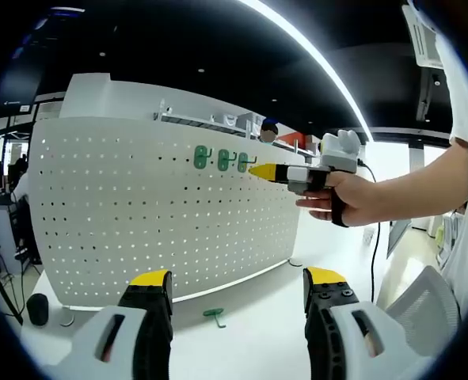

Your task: Insert the hook assembly into the mounting plate slot until the hook locks in place.

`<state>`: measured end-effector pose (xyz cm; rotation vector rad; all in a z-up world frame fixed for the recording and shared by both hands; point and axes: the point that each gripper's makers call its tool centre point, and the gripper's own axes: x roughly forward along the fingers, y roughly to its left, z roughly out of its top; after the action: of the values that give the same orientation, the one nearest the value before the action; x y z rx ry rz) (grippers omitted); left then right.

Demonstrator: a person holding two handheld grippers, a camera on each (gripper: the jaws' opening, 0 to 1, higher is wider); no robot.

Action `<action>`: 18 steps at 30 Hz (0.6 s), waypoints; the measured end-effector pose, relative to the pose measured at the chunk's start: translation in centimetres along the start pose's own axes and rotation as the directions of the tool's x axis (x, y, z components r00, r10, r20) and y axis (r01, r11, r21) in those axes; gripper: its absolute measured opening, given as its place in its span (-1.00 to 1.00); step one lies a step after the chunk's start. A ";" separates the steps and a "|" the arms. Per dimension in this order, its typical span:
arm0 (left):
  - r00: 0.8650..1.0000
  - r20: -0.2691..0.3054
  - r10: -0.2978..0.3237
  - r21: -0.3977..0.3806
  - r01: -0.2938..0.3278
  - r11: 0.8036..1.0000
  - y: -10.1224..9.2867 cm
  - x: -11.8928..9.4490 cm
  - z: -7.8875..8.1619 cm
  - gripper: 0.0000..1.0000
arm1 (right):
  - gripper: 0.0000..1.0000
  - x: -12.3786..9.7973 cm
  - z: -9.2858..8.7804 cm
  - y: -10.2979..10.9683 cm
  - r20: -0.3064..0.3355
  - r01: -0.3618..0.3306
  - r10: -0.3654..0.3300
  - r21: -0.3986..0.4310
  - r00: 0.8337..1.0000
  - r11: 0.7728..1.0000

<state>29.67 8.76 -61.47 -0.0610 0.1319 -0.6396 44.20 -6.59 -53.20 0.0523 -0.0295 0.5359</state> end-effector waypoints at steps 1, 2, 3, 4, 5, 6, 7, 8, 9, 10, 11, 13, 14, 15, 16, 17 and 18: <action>1.000 0.001 -0.001 0.000 0.001 1.000 0.0 0.0 0.1 0.38 | -0.16 -0.1 0.0 0.1 0.002 -0.004 0.004 -0.001 1.000 1.000; 1.000 0.003 -0.003 0.001 0.003 1.000 -0.1 0.1 0.1 0.38 | -0.15 -0.3 -0.1 0.1 0.001 -0.006 0.006 -0.004 1.000 1.000; 1.000 0.004 -0.004 0.001 0.004 1.000 -0.1 0.1 0.1 0.38 | -0.14 -0.4 -0.2 0.2 -0.001 -0.008 0.008 -0.005 1.000 1.000; 1.000 0.005 -0.005 0.000 0.005 1.000 -0.2 0.1 0.1 0.38 | -0.14 -0.6 -0.2 0.3 -0.002 -0.011 0.011 -0.011 1.000 1.000; 1.000 0.004 -0.006 0.001 0.006 1.000 -0.2 0.1 0.1 0.38 | -0.13 -0.8 -0.4 0.3 -0.006 -0.012 0.012 -0.017 1.000 1.000; 1.000 0.005 -0.006 0.002 0.006 1.000 -0.2 0.2 0.2 0.39 | -0.13 -0.9 -0.5 0.3 -0.008 -0.014 0.014 -0.019 1.000 1.000; 1.000 0.006 -0.006 0.002 0.006 1.000 -0.2 0.2 0.2 0.39 | -0.13 -1.1 -0.6 0.4 -0.008 -0.017 0.017 -0.019 1.000 1.000; 1.000 0.006 -0.006 0.002 0.006 1.000 -0.2 0.2 0.2 0.39 | -0.13 -1.2 -0.6 0.4 -0.009 -0.017 0.017 -0.020 1.000 1.000; 1.000 0.007 -0.007 0.003 0.007 1.000 -0.2 0.2 0.2 0.39 | -0.13 -1.5 -0.8 0.4 -0.013 -0.017 0.017 -0.023 1.000 1.000; 1.000 0.006 -0.007 0.004 0.007 1.000 -0.2 0.2 0.2 0.39 | -0.13 -1.6 -0.8 0.4 -0.013 -0.018 0.017 -0.022 1.000 1.000; 1.000 0.006 -0.007 0.004 0.007 1.000 -0.2 0.2 0.2 0.39 | -0.12 -1.8 -0.9 0.5 -0.015 -0.020 0.020 -0.020 1.000 1.000; 1.000 0.007 -0.007 0.004 0.007 1.000 -0.2 0.2 0.2 0.39 | -0.12 -2.2 -1.1 0.6 -0.019 -0.021 0.021 -0.026 1.000 0.999; 1.000 0.008 -0.006 0.005 0.006 1.000 -0.2 0.2 0.2 0.39 | -0.11 -2.3 -1.2 0.7 -0.019 -0.023 0.023 -0.025 1.000 0.999; 1.000 0.008 -0.006 0.005 0.006 1.000 -0.2 0.2 0.2 0.39 | -0.10 -2.4 -1.2 0.7 -0.018 -0.024 0.023 -0.023 1.000 0.999; 1.000 0.009 -0.004 0.002 0.004 1.000 -0.2 0.2 0.2 0.39 | -0.09 -2.5 -1.3 0.6 -0.019 -0.023 0.022 -0.020 1.000 1.000; 1.000 0.010 -0.003 0.001 0.003 1.000 -0.2 0.3 0.2 0.39 | -0.09 -2.6 -1.4 0.6 -0.022 -0.024 0.023 -0.021 0.999 0.999; 1.000 0.011 -0.002 -0.001 0.002 1.000 -0.1 0.3 0.3 0.39 | -0.09 -2.7 -1.5 0.7 -0.024 -0.023 0.022 -0.025 0.999 0.999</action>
<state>29.83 8.49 -61.20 -0.0658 0.1211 -0.6415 41.59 -7.31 -54.77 0.0204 -0.0133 0.5584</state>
